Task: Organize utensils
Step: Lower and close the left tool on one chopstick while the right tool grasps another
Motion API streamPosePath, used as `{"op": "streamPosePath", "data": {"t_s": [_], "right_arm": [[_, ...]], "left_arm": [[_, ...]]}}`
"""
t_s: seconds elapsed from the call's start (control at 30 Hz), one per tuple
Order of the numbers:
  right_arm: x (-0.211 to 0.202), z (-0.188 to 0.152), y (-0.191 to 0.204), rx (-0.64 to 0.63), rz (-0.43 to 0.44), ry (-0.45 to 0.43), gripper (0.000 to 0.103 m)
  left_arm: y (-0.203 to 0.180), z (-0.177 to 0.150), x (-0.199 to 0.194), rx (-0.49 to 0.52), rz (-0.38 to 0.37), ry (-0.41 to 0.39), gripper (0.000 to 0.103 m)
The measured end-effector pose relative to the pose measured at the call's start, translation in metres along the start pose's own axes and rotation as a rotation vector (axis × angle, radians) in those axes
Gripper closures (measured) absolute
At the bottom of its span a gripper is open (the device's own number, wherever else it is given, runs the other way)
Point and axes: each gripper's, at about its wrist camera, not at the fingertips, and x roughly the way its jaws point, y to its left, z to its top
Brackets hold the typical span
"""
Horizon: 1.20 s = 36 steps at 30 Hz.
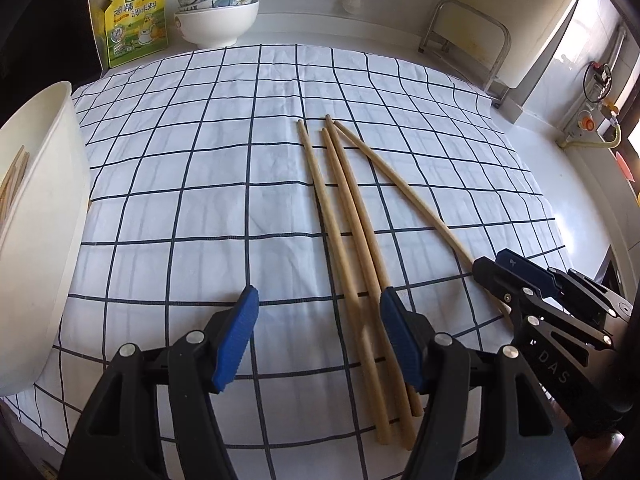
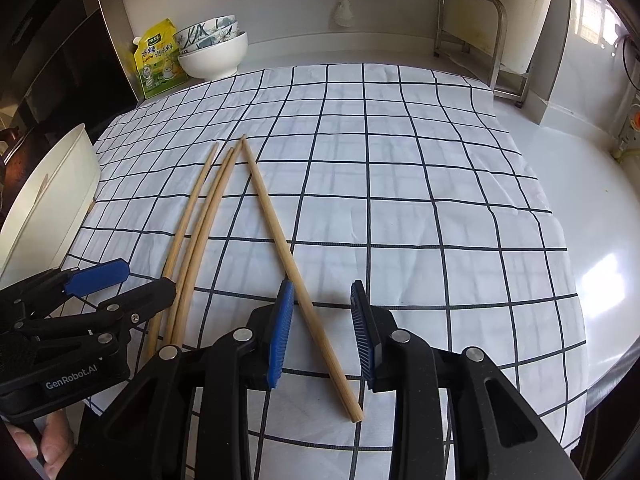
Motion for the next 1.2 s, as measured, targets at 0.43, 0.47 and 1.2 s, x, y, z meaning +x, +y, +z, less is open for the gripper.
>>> {"op": "streamPosePath", "data": {"t_s": [0.43, 0.47, 1.2], "right_arm": [[0.002, 0.003, 0.004, -0.010, 0.005, 0.001, 0.075], [0.002, 0.003, 0.003, -0.009, 0.005, 0.000, 0.074], [0.002, 0.004, 0.002, -0.004, 0.012, -0.005, 0.074]], "left_arm": [[0.009, -0.002, -0.005, -0.028, -0.002, -0.001, 0.039], [0.008, -0.002, -0.005, -0.027, -0.006, -0.001, 0.039], [0.004, 0.004, 0.007, 0.052, 0.154, 0.034, 0.027]]}}
